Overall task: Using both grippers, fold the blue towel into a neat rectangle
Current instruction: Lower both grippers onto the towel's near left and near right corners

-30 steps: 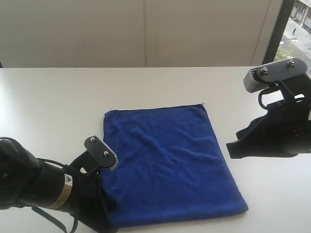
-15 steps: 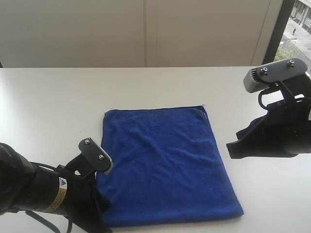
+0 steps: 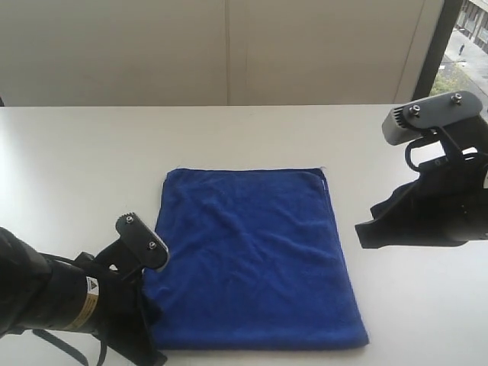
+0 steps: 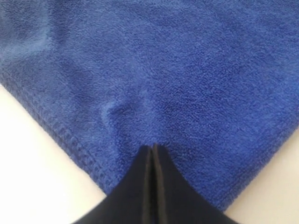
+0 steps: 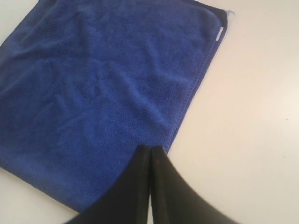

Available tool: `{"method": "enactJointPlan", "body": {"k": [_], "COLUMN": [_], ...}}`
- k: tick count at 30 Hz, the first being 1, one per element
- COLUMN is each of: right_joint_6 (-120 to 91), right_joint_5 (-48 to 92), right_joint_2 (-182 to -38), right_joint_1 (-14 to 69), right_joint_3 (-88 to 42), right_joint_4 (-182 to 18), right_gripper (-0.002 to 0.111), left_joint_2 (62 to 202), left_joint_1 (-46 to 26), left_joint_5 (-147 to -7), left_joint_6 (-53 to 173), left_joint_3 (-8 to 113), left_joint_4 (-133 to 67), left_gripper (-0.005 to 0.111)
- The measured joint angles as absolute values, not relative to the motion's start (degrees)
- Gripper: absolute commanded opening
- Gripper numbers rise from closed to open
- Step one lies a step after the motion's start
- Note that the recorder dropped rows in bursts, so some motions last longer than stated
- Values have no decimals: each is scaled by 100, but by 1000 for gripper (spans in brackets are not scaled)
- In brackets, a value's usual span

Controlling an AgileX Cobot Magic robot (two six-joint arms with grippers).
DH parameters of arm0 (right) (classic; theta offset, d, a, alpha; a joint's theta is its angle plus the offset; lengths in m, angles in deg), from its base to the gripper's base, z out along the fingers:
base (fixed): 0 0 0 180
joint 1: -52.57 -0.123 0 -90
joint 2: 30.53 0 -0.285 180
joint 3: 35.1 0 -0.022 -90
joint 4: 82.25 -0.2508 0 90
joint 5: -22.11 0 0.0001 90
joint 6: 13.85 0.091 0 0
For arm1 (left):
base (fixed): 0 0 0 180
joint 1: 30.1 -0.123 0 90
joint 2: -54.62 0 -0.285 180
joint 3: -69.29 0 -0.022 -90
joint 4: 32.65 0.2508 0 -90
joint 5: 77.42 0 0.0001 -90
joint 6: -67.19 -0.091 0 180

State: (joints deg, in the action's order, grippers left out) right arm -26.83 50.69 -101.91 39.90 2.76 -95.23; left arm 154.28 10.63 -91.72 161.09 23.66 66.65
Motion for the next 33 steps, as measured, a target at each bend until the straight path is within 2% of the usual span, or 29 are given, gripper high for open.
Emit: {"method": "enactJointPlan", "body": {"k": [8,15,19,22,27,33], "right_joint_6": [-2822,-3434,-3495,-3506,-3713,-4517], "right_joint_5": [5152,6831,7828,8076,8174,8415], "right_joint_2": [-10191,-10219,-10462,-10638,-10933,-11474], "right_joint_1": [3990,3990,3990,3990,3990,3990], "right_joint_3": [172,-996,-1813,-2089,-2164,-2162], "right_joint_4": [-9523,-9105,-8525,-8412,-8413,-8808], "right_gripper": [0,0,0,0,0,0], "left_joint_2": [15058,13901,13665,13655,13706,13867], "left_joint_1": [1063,1063,1063,1063,958,733], "left_joint_5": [-9248,-9033,-7993,-6411,-4373,-3524], "left_joint_6": [16059,15622,15081,14177,10029,4660], "left_joint_3": [2433,3061,3316,3504,4035,4474], "left_joint_4": [6674,6674,6706,6437,3483,-1691], "left_gripper": [0,0,0,0,0,0]}}
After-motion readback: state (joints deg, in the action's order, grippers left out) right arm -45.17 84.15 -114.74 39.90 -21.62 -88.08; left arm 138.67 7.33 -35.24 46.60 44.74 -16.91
